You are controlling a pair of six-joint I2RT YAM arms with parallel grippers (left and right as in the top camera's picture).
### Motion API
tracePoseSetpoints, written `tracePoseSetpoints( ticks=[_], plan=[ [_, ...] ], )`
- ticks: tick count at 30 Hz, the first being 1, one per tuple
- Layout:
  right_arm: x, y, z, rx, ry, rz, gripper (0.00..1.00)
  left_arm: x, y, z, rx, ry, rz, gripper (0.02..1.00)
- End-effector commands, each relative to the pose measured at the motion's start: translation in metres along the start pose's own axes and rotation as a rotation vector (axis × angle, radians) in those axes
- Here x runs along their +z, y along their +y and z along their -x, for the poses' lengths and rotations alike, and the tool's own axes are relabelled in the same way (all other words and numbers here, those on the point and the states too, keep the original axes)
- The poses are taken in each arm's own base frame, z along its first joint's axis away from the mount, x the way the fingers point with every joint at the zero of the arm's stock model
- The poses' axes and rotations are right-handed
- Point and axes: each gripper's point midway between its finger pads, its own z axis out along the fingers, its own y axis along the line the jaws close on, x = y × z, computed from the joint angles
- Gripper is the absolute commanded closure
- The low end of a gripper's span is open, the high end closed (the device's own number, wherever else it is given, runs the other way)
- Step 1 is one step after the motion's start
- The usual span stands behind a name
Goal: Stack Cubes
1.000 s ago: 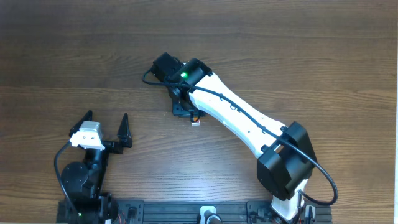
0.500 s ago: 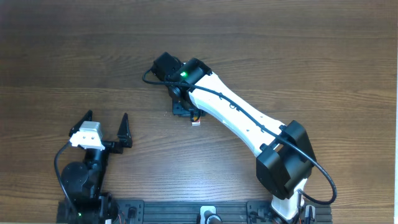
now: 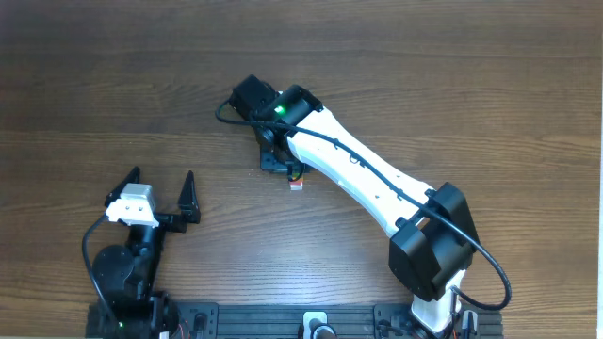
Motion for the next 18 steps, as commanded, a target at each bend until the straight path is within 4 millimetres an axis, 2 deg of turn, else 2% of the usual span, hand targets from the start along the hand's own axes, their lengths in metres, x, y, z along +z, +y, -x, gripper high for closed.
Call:
tracePoseSetpoints(
  ticks=[1,18],
  plan=[
    [-0.0020,0.0007,0.0065,0.018,-0.006,0.010,0.873,-0.0001,-0.0004,-0.0006,0.019,-0.004,-0.005,0.018],
    [-0.0014,-0.0049,0.0050,0.040,0.008,-0.005,0.875,-0.0001,-0.0003,-0.0006,0.019,-0.004,-0.005,0.018]
  ],
)
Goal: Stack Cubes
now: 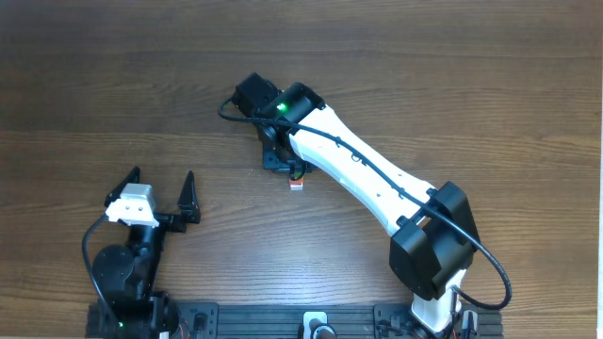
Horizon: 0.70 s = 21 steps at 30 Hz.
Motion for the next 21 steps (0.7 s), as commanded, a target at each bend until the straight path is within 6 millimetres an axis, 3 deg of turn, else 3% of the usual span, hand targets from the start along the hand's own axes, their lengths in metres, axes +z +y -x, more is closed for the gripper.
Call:
tracePoseSetpoints(
  ticks=[1,21],
  plan=[
    [-0.0017,0.0006,0.0061,0.035,-0.008,0.006,0.875,-0.0001,-0.0004,-0.0006,0.018,-0.004,-0.005,0.018],
    [0.0059,-0.0007,0.0053,0.036,0.005,-0.006,0.869,-0.0001,-0.0003,-0.0006,0.018,-0.004,-0.005,0.018]
  ],
)
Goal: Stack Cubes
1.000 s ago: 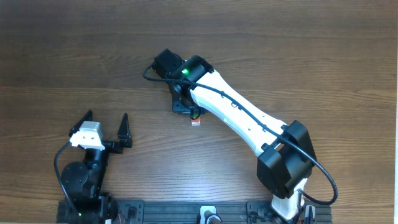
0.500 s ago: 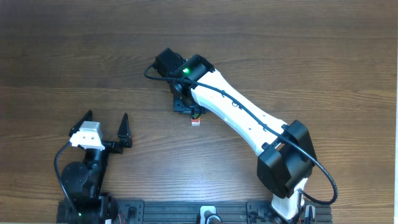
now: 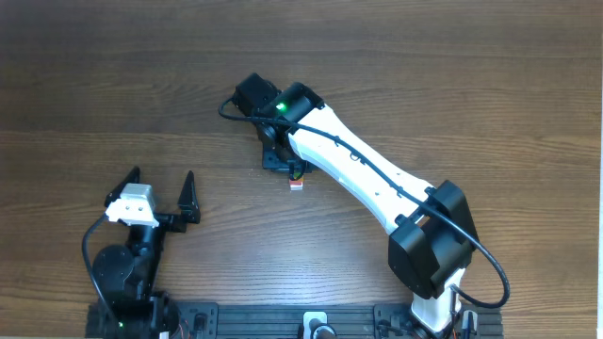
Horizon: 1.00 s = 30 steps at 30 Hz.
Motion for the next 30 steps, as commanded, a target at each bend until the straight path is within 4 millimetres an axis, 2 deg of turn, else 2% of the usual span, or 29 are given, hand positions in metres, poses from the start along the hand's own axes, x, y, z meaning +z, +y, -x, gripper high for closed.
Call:
tracePoseSetpoints(
  ticks=[1,30],
  plan=[
    [0.0037,-0.0009,0.0053,0.021,-0.002,-0.004,0.871,-0.0001,-0.0003,-0.0006,0.019,-0.004,-0.005,0.018],
    [0.0111,-0.0025,0.0040,0.026,0.003,-0.008,0.847,-0.0001,-0.0003,-0.0006,0.019,-0.004,-0.005,0.018]
  ],
)
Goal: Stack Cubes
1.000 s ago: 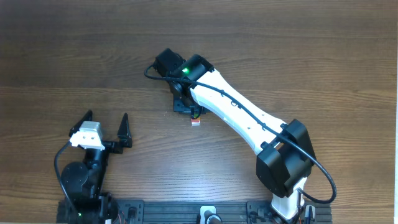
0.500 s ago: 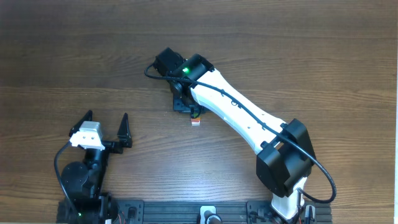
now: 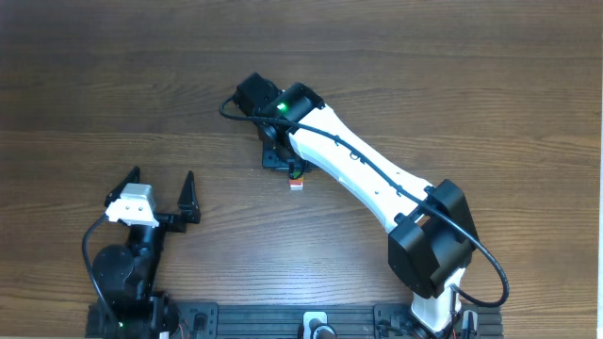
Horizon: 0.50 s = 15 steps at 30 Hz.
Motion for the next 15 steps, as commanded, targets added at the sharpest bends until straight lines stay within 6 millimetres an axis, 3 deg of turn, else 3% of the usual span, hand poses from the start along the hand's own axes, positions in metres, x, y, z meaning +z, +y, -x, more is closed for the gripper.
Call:
tracePoseSetpoints(
  ticks=[1,15],
  plan=[
    [0.0078,-0.0039,0.0005,0.014,0.013,-0.017,0.847,-0.0001,-0.0004,-0.0005,0.018,-0.004,-0.005,0.018],
    [0.0078,-0.0056,-0.0020,0.022,0.033,-0.015,0.860,-0.0001,-0.0004,-0.0005,0.019,-0.004,-0.005,0.018]
  ],
)
